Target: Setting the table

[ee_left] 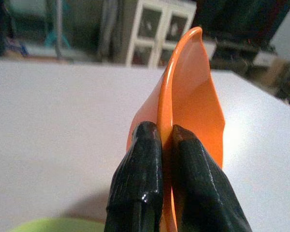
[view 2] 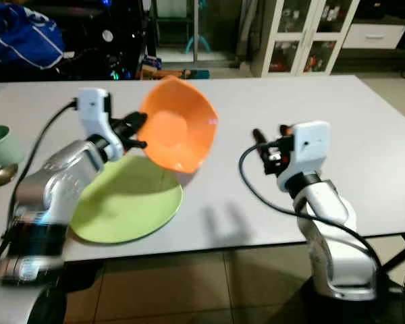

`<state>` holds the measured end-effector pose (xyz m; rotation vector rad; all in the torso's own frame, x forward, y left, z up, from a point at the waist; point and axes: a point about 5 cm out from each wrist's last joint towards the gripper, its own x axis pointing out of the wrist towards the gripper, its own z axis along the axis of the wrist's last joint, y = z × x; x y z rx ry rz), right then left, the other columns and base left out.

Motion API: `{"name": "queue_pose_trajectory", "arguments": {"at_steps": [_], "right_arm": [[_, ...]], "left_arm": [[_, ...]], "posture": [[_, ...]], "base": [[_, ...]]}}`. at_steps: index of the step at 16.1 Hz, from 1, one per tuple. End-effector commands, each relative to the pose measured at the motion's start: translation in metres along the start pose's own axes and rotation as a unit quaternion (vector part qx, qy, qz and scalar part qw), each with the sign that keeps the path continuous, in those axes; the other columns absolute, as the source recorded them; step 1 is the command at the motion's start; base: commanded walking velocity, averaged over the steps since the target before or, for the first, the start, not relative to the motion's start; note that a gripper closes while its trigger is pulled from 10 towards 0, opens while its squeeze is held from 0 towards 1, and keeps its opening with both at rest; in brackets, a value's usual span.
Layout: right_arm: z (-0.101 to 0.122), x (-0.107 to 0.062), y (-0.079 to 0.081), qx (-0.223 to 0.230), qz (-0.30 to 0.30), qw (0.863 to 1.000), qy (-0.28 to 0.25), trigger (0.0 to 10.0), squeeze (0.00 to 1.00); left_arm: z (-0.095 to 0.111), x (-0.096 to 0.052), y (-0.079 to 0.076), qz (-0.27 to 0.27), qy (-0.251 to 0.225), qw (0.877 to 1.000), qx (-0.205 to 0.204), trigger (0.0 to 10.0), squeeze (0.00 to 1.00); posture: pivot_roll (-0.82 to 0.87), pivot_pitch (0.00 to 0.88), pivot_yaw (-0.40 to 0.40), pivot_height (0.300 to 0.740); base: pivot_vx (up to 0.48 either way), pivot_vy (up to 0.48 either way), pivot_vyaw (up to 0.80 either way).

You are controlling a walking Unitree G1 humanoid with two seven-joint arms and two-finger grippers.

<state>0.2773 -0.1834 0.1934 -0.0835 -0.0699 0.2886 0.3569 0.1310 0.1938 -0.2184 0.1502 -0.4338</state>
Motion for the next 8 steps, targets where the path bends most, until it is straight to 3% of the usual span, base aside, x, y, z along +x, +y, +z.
{"name": "queue_pose_trajectory", "arguments": {"at_steps": [1,5,8], "right_arm": [[0.005,-0.001,0.009,-0.005,0.048,0.999,0.0,10.0,0.0],[0.0,-0.012,0.021,-0.032,0.142,0.989,0.042,10.0,0.0],[-0.013,-0.031,0.031,-0.036,0.23,0.966,0.111,10.0,0.0]], "left_arm": [[0.008,0.007,-0.001,-0.009,-0.002,1.0,-0.012,10.0,0.0],[0.0,0.026,0.005,-0.001,0.031,0.996,-0.088,10.0,0.0],[-0.009,0.039,0.005,0.006,0.048,0.982,-0.18,10.0,0.0]], "posture": [[-0.06,0.0,0.03,0.74],[-0.07,0.0,0.034,0.74],[-0.08,0.0,0.039,0.74]], "base": [[0.0,0.0,0.0],[0.0,0.0,0.0],[0.0,0.0,0.0]]}}
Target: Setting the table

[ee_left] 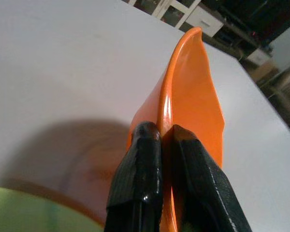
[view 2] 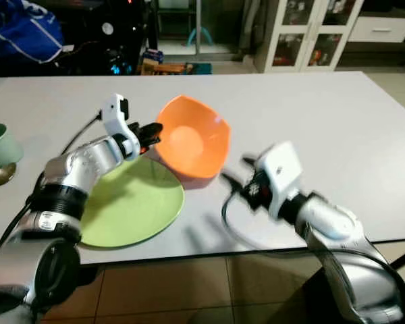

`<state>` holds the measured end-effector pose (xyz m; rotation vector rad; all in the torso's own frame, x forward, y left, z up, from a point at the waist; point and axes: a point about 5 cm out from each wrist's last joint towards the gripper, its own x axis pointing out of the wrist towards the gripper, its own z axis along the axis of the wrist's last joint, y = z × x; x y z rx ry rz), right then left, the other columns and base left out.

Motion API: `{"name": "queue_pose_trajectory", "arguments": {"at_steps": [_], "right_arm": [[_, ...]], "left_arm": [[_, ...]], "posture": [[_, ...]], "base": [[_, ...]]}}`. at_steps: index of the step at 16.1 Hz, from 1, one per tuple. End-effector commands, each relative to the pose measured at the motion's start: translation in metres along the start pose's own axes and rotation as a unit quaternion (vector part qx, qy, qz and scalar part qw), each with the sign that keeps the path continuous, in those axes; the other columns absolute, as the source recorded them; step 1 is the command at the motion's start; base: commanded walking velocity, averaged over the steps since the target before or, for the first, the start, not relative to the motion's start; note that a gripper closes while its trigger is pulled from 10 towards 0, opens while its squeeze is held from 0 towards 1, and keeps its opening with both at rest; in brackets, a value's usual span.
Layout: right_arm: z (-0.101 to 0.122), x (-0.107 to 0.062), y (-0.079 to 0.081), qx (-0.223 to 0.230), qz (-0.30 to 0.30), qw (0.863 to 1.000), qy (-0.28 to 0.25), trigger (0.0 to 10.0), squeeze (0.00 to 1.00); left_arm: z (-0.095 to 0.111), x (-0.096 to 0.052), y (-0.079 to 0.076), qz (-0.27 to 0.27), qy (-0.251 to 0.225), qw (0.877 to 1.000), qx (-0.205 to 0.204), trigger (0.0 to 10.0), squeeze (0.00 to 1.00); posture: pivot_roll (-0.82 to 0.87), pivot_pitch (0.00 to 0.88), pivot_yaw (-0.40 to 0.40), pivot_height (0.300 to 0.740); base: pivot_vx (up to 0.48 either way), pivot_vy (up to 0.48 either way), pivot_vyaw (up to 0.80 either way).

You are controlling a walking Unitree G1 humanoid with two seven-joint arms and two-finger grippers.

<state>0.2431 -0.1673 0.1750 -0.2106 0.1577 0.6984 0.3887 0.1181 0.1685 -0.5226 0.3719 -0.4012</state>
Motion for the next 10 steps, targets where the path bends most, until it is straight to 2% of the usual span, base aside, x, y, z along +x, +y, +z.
{"name": "queue_pose_trajectory", "arguments": {"at_steps": [1,3,5,10], "right_arm": [[-0.002,-0.002,0.008,-0.002,0.036,0.999,0.019,10.0,0.0],[-0.009,-0.003,0.012,0.0,0.046,0.998,0.046,10.0,0.0],[-0.015,-0.003,0.015,0.011,0.045,0.997,0.069,10.0,0.0],[-0.017,0.0,0.022,0.025,0.05,0.995,0.079,10.0,0.0]], "left_arm": [[0.008,0.003,-0.004,-0.006,-0.02,1.0,-0.02,10.0,0.0],[0.002,0.004,0.0,0.004,-0.012,0.999,-0.04,10.0,0.0],[-0.003,0.006,0.004,0.018,0.005,0.999,-0.041,10.0,0.0],[-0.013,0.006,0.014,0.047,0.027,0.998,-0.043,10.0,0.0]], "posture": [[-0.08,0.0,0.039,0.74],[-0.08,0.0,0.04,0.74],[-0.08,0.0,0.04,0.74],[-0.08,0.0,0.039,0.74]], "base": [[0.0,0.0,0.0],[0.0,0.0,0.0],[0.0,0.0,0.0],[0.0,0.0,0.0]]}}
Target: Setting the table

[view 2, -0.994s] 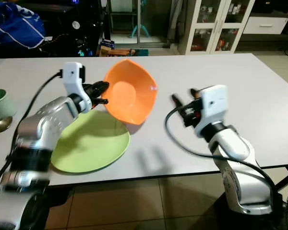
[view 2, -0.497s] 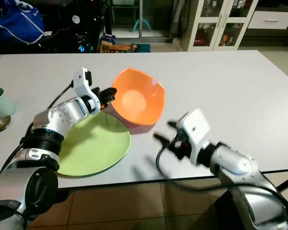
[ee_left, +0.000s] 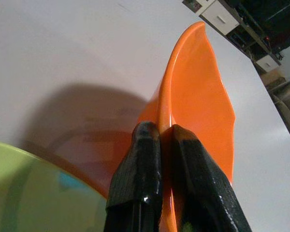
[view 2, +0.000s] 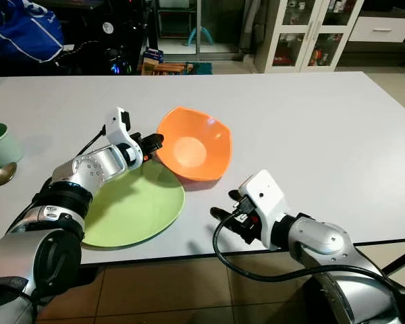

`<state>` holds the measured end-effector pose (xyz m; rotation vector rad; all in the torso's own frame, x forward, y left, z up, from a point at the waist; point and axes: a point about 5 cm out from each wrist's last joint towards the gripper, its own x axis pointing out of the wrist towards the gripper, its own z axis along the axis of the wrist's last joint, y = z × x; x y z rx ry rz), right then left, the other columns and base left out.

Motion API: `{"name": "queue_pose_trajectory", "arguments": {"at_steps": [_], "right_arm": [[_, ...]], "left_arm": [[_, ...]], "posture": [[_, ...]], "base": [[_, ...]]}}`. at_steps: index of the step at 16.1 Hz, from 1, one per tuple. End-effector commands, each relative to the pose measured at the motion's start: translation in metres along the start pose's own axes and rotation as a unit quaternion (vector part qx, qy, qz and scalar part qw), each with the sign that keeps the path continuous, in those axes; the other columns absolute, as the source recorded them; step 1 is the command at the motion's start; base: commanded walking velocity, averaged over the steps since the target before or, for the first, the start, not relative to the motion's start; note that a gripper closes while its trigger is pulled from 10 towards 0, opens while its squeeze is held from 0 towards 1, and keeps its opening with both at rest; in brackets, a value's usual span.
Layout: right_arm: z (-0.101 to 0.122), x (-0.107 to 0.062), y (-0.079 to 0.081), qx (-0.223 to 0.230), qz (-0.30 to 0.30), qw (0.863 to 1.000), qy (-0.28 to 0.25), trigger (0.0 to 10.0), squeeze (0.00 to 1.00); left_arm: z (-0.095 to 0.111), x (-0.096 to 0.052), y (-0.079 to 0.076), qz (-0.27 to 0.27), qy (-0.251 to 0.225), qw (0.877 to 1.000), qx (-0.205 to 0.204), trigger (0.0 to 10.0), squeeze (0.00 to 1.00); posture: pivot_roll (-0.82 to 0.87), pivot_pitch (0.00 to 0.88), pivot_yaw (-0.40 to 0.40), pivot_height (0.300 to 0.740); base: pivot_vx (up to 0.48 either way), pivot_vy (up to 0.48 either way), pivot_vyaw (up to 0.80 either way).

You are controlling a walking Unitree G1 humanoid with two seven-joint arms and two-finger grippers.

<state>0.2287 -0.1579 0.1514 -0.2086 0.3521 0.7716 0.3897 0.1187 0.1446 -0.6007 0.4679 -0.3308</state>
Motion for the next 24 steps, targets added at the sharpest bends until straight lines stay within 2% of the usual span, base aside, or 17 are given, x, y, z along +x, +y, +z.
{"name": "queue_pose_trajectory", "arguments": {"at_steps": [1,2,3,4,9,10,12,15,21,23,24], "right_arm": [[0.005,0.0,0.003,-0.003,0.0,1.0,-0.005,10.0,0.0],[0.005,0.0,0.003,-0.002,-0.001,1.0,-0.004,10.0,0.0],[0.005,0.0,0.002,-0.002,-0.002,1.0,-0.004,10.0,0.0],[0.005,0.0,0.002,-0.001,-0.003,1.0,-0.004,10.0,0.0],[0.012,0.002,-0.004,0.016,-0.022,0.999,-0.03,10.0,0.0],[0.014,0.002,-0.003,0.039,-0.009,0.998,-0.051,10.0,0.0],[0.016,0.002,-0.001,0.053,0.006,0.997,-0.064,10.0,0.0],[0.015,0.001,0.003,0.064,0.033,0.995,-0.065,10.0,0.0],[0.016,0.0,-0.001,0.072,0.038,0.994,-0.07,10.0,0.0],[0.016,-0.001,-0.002,0.07,0.036,0.994,-0.071,10.0,0.0],[0.017,-0.001,-0.003,0.07,0.034,0.994,-0.073,10.0,0.0]], "left_arm": [[0.006,0.0,0.001,0.015,-0.003,1.0,0.009,10.0,0.0],[0.006,0.0,0.001,0.016,-0.003,1.0,0.009,10.0,0.08],[0.006,0.0,0.001,0.017,-0.003,1.0,0.01,10.0,0.72],[0.006,0.0,0.001,0.017,-0.002,1.0,0.012,10.0,1.0],[0.006,-0.001,0.005,0.021,0.005,0.999,0.031,10.0,1.0],[0.007,-0.002,0.006,0.015,0.002,0.999,0.032,10.0,1.0],[0.007,-0.002,0.008,0.016,0.002,0.999,0.039,10.0,1.0],[0.007,-0.005,0.013,0.02,0.006,0.999,0.042,10.0,1.0],[0.009,-0.011,0.024,0.029,0.021,0.998,0.042,10.0,1.0],[0.014,-0.018,0.033,0.046,0.02,0.997,0.063,10.0,1.0],[0.018,-0.021,0.037,0.051,0.015,0.996,0.073,10.0,0.48]], "posture": [[-0.08,0.0,0.039,0.74],[-0.08,0.0,0.039,0.74],[-0.08,0.0,0.039,0.74],[-0.08,0.0,0.039,0.74],[-0.08,0.0,0.035,0.74],[-0.08,0.0,0.032,0.74],[-0.08,0.0,0.029,0.74],[-0.07,0.0,0.023,0.74],[-0.07,0.0,0.021,0.74],[-0.07,0.0,0.027,0.74],[-0.07,0.0,0.029,0.74]], "base": [[0.0,0.0,0.0],[0.0,0.0,0.0],[0.0,0.0,0.0],[0.0,0.0,0.0],[0.0,0.0,0.0],[0.0,0.0,0.0],[0.0,0.0,0.0],[0.0,0.0,0.0],[0.0,0.0,0.0],[0.0,0.0,0.0],[0.0,0.0,0.0]]}}
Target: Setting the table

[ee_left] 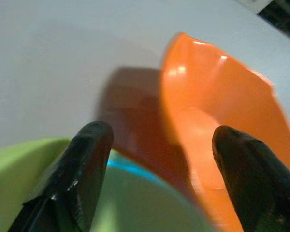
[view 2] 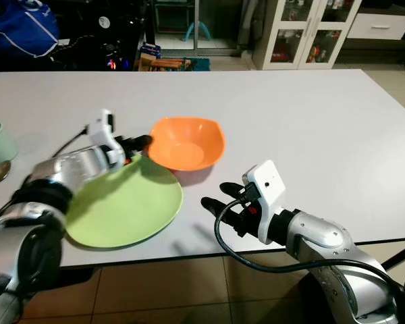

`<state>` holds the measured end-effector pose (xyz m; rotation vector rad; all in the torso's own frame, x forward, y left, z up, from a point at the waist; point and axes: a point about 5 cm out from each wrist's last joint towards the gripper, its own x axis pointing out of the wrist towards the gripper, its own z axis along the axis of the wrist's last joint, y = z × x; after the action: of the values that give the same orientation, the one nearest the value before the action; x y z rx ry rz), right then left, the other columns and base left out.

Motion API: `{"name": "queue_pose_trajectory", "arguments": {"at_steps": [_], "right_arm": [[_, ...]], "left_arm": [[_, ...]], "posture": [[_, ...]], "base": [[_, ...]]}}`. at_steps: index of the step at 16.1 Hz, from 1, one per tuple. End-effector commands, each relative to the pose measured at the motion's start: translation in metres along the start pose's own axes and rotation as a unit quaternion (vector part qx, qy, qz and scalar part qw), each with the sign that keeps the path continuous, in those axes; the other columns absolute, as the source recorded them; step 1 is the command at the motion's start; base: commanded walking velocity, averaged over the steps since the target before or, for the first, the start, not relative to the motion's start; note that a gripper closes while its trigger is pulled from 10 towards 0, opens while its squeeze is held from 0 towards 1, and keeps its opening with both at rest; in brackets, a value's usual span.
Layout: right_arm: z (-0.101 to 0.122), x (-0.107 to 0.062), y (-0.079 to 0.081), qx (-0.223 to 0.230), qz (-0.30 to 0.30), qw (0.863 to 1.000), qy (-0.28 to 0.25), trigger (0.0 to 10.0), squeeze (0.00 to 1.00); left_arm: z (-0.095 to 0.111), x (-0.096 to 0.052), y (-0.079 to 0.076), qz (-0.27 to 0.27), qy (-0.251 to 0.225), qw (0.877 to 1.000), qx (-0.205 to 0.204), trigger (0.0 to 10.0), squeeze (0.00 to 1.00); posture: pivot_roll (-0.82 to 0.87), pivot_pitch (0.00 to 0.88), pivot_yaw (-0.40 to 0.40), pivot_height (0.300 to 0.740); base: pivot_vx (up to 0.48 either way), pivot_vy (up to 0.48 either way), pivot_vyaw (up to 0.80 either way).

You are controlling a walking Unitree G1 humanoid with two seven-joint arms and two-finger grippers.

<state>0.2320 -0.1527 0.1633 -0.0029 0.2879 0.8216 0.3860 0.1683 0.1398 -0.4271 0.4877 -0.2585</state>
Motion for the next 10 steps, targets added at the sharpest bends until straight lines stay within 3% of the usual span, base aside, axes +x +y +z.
{"name": "queue_pose_trajectory", "arguments": {"at_steps": [1,2,3,4,6,7,9,10], "right_arm": [[0.008,-0.003,-0.003,0.001,-0.006,1.0,-0.022,10.0,0.0],[0.011,-0.003,-0.003,0.012,-0.009,0.999,-0.045,10.0,0.0],[0.021,-0.003,-0.003,0.036,-0.019,0.995,-0.096,10.0,0.0],[0.028,0.0,-0.005,0.05,-0.04,0.989,-0.134,10.0,0.0],[0.036,0.004,-0.009,0.065,-0.085,0.979,-0.174,10.0,0.0],[0.041,0.008,-0.012,0.074,-0.128,0.968,-0.202,10.0,0.0],[0.043,0.015,-0.005,0.037,-0.152,0.967,-0.201,10.0,0.0],[0.043,0.015,-0.005,0.037,-0.152,0.967,-0.201,10.0,0.0]], "left_arm": [[0.015,-0.009,0.007,0.016,-0.038,0.998,0.056,10.0,0.0],[0.027,-0.018,0.01,0.029,-0.083,0.99,0.107,10.0,0.0],[0.049,-0.04,0.003,0.029,-0.181,0.964,0.192,10.0,0.0],[0.058,-0.057,-0.008,0.02,-0.235,0.941,0.245,10.0,0.0],[0.057,-0.073,-0.023,0.025,-0.278,0.91,0.308,10.0,0.0],[0.045,-0.089,-0.043,0.022,-0.304,0.877,0.372,10.0,0.0],[0.026,-0.104,-0.061,0.008,-0.317,0.867,0.385,10.0,0.0],[0.026,-0.104,-0.061,0.008,-0.317,0.867,0.385,10.0,0.0]], "posture": [[-0.07,0.0,0.028,0.74],[-0.07,0.0,0.025,0.74],[-0.06,0.0,0.025,0.74],[-0.06,0.0,0.026,0.74],[-0.05,0.0,0.028,0.74],[-0.04,0.0,0.028,0.74],[-0.04,0.0,0.028,0.74],[-0.04,0.0,0.028,0.74]], "base": [[0.0,0.0,0.0],[0.0,0.0,0.0],[0.0,0.0,0.0],[0.0,0.0,0.0],[0.0,0.0,0.0],[0.0,0.0,0.0],[0.0,0.0,0.4],[0.0,0.0,0.8]]}}
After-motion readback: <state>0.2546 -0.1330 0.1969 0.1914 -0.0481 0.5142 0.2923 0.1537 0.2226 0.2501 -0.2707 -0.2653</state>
